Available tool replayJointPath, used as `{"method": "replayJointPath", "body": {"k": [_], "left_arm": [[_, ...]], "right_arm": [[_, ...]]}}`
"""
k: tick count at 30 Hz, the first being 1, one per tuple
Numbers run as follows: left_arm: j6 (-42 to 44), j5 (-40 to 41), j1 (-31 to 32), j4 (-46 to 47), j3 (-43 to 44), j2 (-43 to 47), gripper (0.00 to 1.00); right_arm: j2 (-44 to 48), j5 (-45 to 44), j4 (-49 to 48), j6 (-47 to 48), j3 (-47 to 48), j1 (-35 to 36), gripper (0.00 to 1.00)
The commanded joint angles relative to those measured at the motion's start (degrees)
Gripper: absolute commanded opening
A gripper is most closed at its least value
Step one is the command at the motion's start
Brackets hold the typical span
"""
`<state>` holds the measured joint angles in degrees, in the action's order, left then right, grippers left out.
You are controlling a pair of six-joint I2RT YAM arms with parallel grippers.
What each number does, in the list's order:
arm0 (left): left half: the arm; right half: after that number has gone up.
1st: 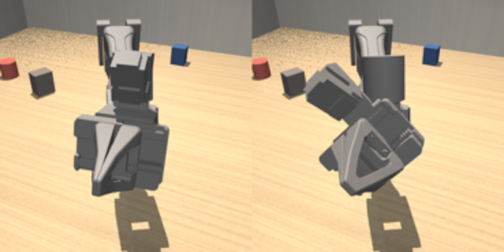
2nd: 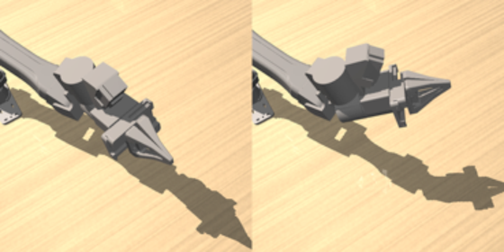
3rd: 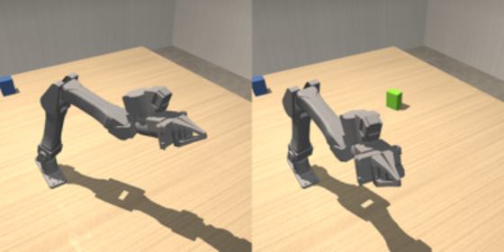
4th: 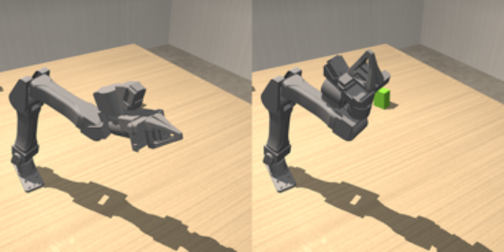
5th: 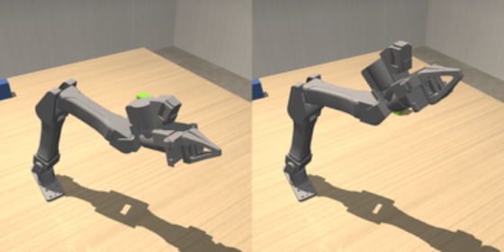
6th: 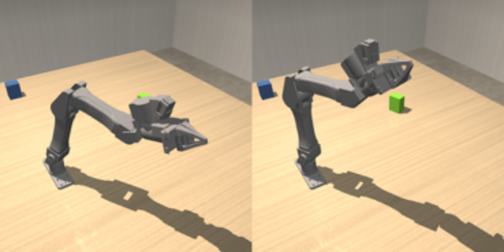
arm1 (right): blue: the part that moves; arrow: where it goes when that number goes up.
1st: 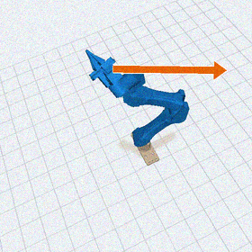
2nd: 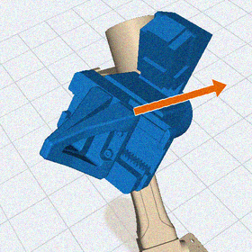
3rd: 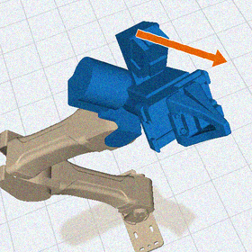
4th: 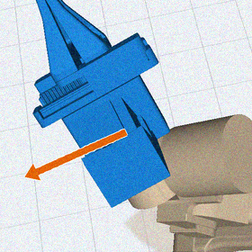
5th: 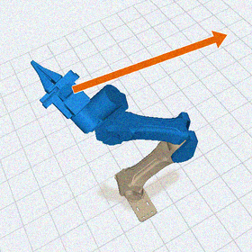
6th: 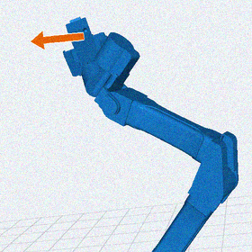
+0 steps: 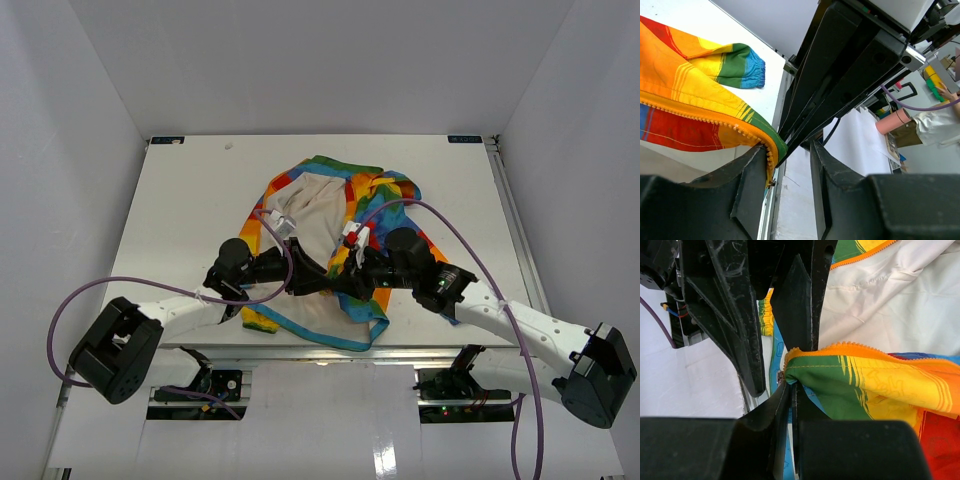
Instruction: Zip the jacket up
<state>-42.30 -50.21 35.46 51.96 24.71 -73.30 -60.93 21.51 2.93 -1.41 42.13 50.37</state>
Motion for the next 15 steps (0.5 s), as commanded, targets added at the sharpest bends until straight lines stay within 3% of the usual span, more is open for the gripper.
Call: {"method": "replayJointPath", "body": {"k": [1, 5, 9, 15], "left_arm": [[-1.4, -2.2, 0.7, 5.0, 0.6, 1.3, 0.42], [-2.2, -2.7, 0.7, 6.1, 0.7, 0.6, 0.19], [-4.0, -3.7, 0.7, 8.8, 0.7, -0.8, 0.03], [-6.5, -4.8, 0.7, 12.5, 0.6, -2.6, 0.00]], "right_arm": [[-0.4, 0.4, -4.0, -0.4, -0.9, 0.3, 0.08], [-0.1, -0.1, -4.4, -0.5, -1.3, 0.4, 0.08], [0.4, -0.3, -7.0, -1.3, -2.3, 0.4, 0.23], [1.9, -1.4, -11.1, -2.3, -4.7, 0.4, 0.24]]}}
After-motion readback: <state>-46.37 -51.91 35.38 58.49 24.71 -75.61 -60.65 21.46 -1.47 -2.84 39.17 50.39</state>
